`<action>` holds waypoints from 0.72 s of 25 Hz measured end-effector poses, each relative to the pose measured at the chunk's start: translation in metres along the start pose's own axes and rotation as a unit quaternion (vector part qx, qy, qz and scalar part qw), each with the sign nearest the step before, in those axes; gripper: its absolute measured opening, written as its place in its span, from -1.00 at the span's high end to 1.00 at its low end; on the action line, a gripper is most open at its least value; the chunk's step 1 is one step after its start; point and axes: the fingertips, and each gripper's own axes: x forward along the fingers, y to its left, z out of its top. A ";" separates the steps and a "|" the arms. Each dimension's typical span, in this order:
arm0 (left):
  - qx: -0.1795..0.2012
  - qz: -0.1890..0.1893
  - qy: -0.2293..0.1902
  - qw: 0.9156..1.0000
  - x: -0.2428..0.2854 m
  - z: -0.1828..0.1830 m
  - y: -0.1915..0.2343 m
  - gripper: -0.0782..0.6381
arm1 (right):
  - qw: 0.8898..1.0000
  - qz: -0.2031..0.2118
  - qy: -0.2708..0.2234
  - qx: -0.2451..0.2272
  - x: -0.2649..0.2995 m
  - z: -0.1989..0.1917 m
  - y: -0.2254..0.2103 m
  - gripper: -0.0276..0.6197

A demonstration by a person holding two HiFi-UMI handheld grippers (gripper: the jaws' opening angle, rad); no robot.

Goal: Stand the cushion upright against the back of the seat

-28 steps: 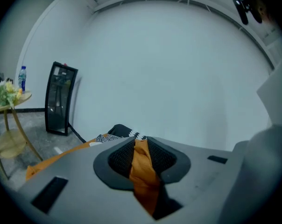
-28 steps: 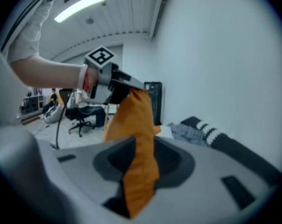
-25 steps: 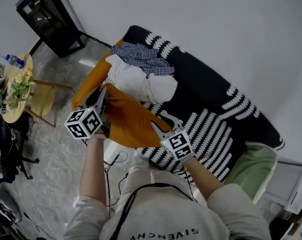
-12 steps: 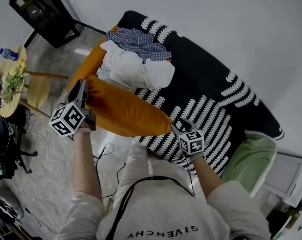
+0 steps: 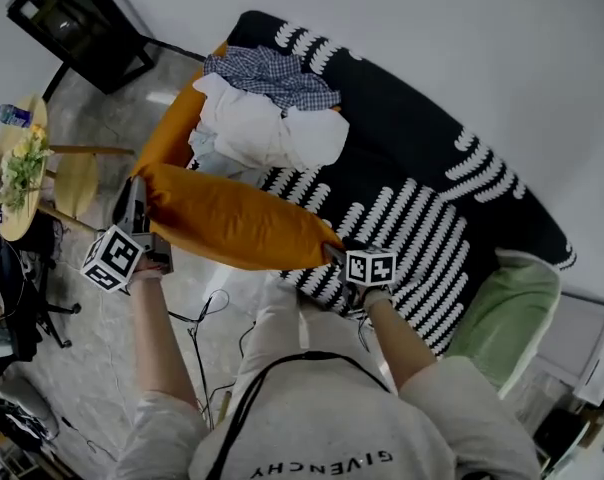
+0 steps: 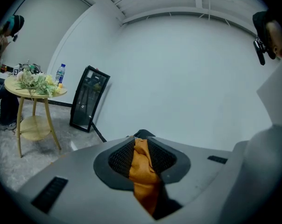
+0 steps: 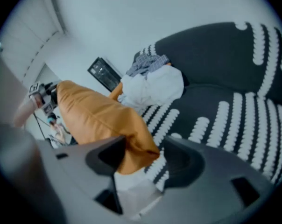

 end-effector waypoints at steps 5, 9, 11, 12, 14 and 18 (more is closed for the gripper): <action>-0.019 0.005 -0.011 1.000 -0.005 0.001 0.013 0.50 | 0.999 0.039 0.018 -0.023 0.004 0.002 0.022 0.67; -0.027 0.002 -0.029 0.999 -0.005 0.012 0.012 0.50 | 0.991 0.027 0.037 -0.123 -0.003 0.005 0.050 0.77; -0.031 -0.002 -0.032 0.999 -0.004 0.017 0.009 0.50 | 0.990 0.026 0.032 -0.134 -0.011 0.009 0.060 0.79; -0.033 -0.004 -0.031 0.999 -0.002 0.019 0.008 0.50 | 0.991 0.026 0.023 -0.130 -0.016 0.012 0.063 0.80; -0.044 -0.011 -0.025 0.999 0.000 0.018 0.005 0.50 | 0.993 0.023 0.002 -0.117 -0.031 0.018 0.063 0.80; -0.066 -0.038 -0.010 0.997 0.011 0.004 -0.013 0.50 | 0.995 -0.002 -0.040 -0.093 -0.069 0.024 0.047 0.81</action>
